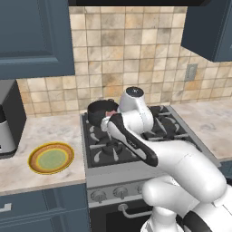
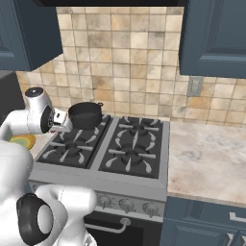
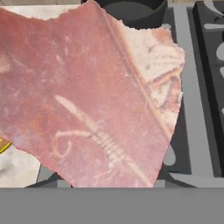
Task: Retrieve the frozen meat and place it in the pot on a burner. Then turn the burner on.
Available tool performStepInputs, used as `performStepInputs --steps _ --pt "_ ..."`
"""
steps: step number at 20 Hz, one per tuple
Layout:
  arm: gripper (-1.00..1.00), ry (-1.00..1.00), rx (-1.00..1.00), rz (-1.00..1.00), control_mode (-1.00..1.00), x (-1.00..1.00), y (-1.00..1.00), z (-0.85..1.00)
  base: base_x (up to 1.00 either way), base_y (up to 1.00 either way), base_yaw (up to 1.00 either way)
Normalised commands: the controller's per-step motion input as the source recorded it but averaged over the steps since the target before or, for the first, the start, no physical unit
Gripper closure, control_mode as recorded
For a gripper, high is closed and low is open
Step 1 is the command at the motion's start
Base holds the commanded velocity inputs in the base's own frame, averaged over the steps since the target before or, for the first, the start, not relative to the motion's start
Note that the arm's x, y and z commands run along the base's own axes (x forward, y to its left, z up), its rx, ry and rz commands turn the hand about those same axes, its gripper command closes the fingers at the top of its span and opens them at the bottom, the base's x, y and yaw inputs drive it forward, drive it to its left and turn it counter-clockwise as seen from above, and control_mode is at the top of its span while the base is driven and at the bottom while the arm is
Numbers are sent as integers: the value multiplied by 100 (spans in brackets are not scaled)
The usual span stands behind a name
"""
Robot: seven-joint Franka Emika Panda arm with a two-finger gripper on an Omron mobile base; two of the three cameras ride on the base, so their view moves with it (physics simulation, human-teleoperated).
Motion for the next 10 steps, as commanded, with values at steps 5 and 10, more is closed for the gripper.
performStepInputs --steps 5,10 --pt "100 0 8 0 -100 58 -2 16 0 0 0" --pt "100 4 0 0 -100 40 -15 28 0 0 0"
